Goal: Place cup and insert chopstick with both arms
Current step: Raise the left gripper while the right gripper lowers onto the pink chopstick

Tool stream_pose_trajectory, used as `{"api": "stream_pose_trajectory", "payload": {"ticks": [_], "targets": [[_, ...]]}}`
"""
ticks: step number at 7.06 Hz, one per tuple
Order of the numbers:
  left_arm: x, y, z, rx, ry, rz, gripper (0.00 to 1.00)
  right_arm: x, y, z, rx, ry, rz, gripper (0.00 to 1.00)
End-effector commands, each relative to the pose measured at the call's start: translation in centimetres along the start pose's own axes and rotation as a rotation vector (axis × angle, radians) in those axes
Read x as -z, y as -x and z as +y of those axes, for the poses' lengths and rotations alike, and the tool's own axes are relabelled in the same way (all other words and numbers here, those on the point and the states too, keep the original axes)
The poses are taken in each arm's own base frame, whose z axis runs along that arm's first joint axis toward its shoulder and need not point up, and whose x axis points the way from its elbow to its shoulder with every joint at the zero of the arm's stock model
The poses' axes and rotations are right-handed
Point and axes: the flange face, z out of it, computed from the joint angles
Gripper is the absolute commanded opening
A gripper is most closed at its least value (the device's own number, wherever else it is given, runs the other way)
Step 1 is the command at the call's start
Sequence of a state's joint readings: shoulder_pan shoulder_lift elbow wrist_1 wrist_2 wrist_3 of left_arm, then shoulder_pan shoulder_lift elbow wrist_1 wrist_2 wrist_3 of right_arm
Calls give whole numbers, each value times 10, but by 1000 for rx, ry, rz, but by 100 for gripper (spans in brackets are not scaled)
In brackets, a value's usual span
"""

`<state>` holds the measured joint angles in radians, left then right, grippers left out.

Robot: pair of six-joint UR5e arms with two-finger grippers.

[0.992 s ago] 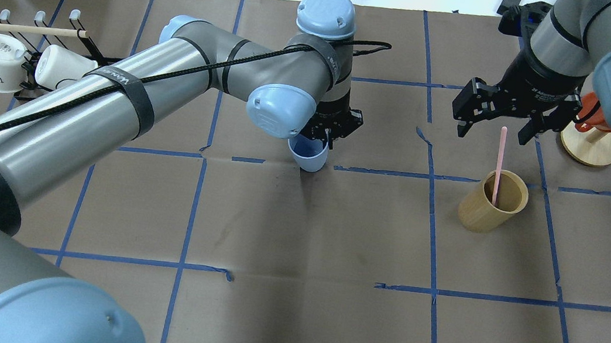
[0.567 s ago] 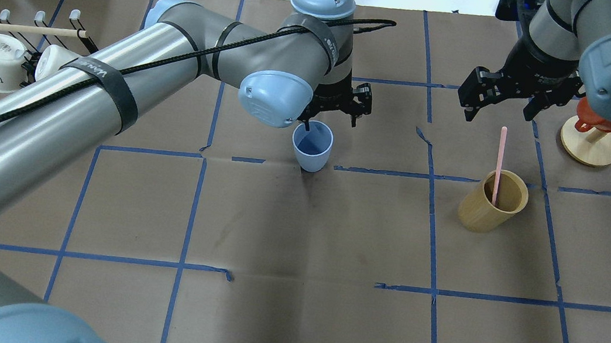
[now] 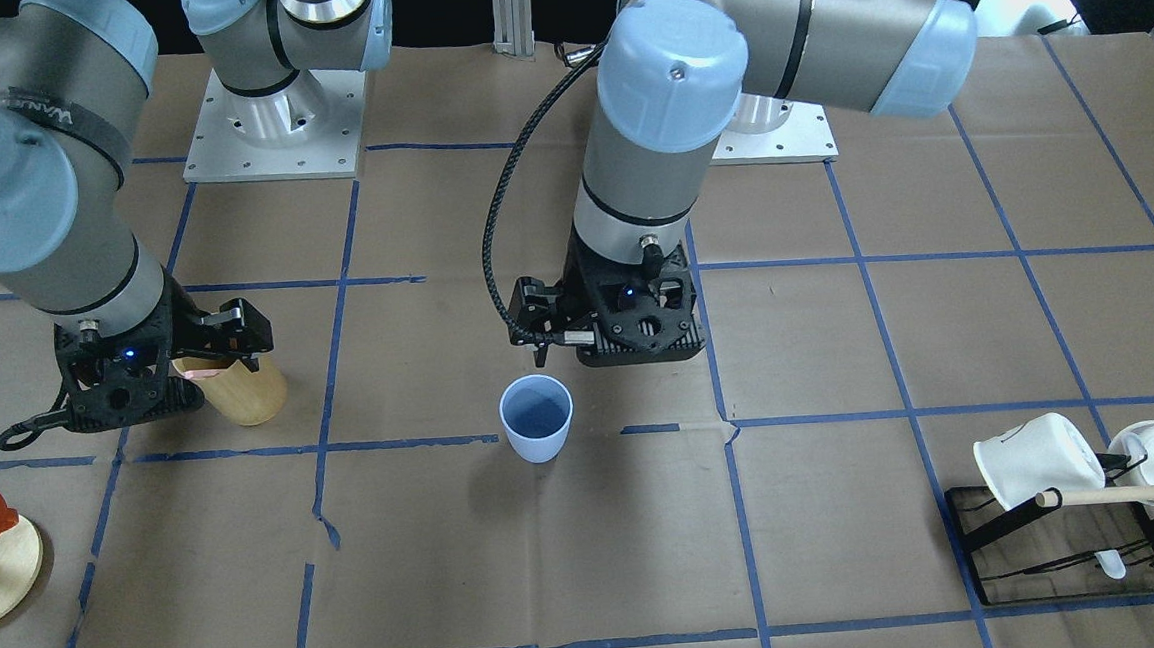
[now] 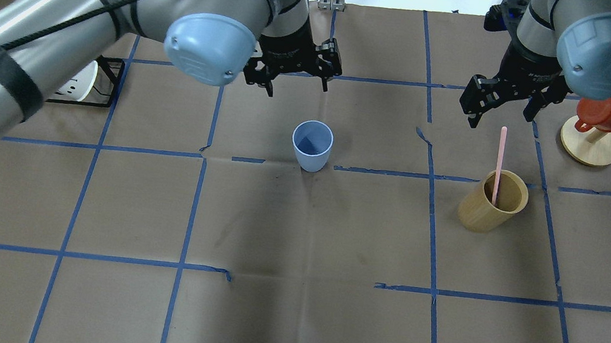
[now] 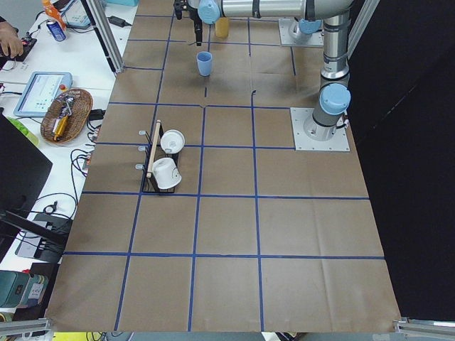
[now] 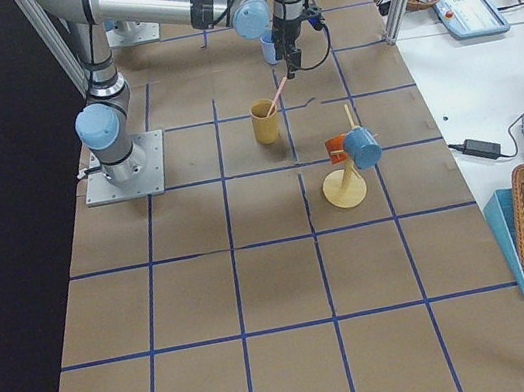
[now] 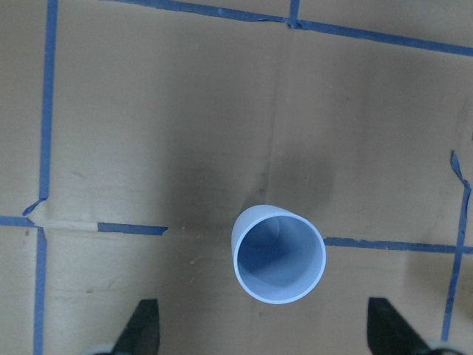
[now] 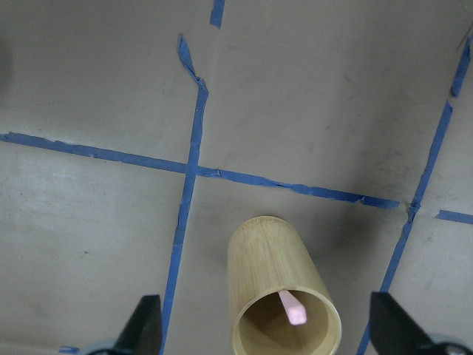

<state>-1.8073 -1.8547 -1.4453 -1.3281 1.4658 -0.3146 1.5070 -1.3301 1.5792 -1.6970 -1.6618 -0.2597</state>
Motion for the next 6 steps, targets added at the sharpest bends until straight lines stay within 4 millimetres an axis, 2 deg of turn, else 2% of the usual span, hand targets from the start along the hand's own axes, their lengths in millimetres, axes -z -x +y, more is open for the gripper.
{"api": "stream_pose_trajectory", "payload": {"ticks": [1,2,3,4,5,6], "targets": [[45,34,20,-86,33,-6,100,-18,-3,2,15,81,35,100],[55,54,25,-72,37,-23,100,-18,-2,2,15,82,30,100],[55,88,11,-16,33,-57,100,-18,-2,2,11,78,25,99],[71,97,17,-4,21,-60,100,-17,-2,1,2,73,25,94],[79,104,21,-20,19,-60,100,-17,-2,-1,0,57,28,74],[82,107,23,-26,19,-60,100,-16,-2,-4,-2,54,28,59]]}}
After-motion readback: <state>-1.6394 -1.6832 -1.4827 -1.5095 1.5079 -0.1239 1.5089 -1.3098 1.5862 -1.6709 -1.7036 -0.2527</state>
